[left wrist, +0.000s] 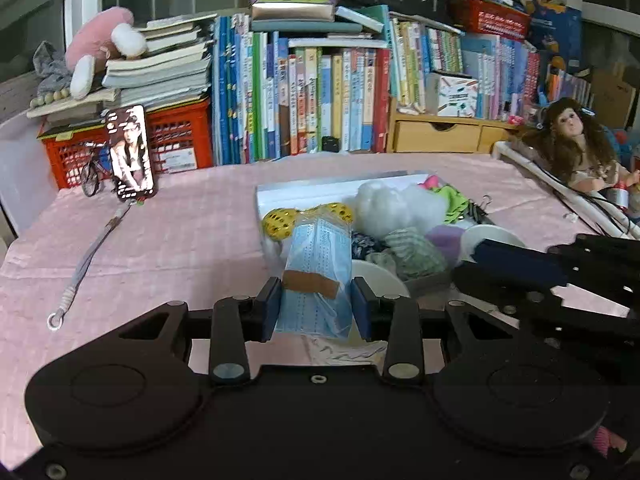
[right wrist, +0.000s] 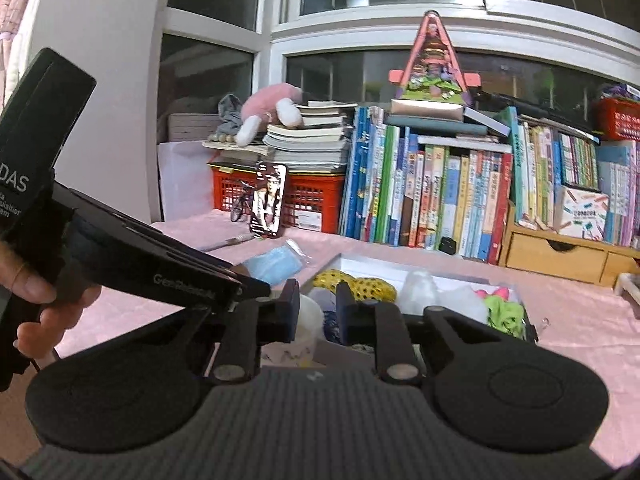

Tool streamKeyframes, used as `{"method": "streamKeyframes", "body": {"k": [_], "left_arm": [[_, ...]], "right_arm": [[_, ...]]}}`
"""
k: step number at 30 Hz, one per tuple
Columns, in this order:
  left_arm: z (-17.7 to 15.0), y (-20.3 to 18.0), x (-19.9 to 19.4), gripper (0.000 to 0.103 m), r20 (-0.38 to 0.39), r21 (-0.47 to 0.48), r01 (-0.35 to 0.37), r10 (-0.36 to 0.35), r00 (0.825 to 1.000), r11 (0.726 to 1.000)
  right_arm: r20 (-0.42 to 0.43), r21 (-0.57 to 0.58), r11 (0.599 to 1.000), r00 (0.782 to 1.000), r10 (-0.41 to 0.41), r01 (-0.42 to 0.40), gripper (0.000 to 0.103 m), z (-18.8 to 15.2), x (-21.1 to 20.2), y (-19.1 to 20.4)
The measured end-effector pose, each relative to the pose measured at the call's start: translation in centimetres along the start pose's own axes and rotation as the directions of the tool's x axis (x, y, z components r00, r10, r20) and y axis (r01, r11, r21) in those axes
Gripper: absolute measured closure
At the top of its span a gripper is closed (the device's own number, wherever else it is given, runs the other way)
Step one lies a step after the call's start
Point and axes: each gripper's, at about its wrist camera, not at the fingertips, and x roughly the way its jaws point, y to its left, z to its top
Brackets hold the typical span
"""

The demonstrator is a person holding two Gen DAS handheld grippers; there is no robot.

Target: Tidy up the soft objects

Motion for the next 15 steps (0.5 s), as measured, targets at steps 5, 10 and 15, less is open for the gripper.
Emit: {"method": "streamKeyframes", "body": {"k": [5, 10, 15], "left_arm": [[-0.2, 1.1, 0.0, 0.067, 0.001, -0.015, -0.012, 0.012, 1.0, 1.0], [-0.9, 2.4, -0.4, 0.068, 0.009, -0.044, -0.015, 0.015, 1.0, 0.999], [-2.0, 3.6, -0.3, 0.068, -0.015, -0.079, -0.035, 0.033, 0.999, 0.996]], "right_arm": [[-0.017, -0.006, 1.0, 1.0, -0.007, 0.007, 0.07, -0.6, 0.0, -0.5], [-0.047, 0.007, 0.997, 0.996, 0.075, -0.074, 0.044, -3.3, -3.0, 0.3], [-0.174, -0.058, 0.991, 0.979, 0.111, -0.122, 0.04, -7.5, -5.5, 1.4]]}}
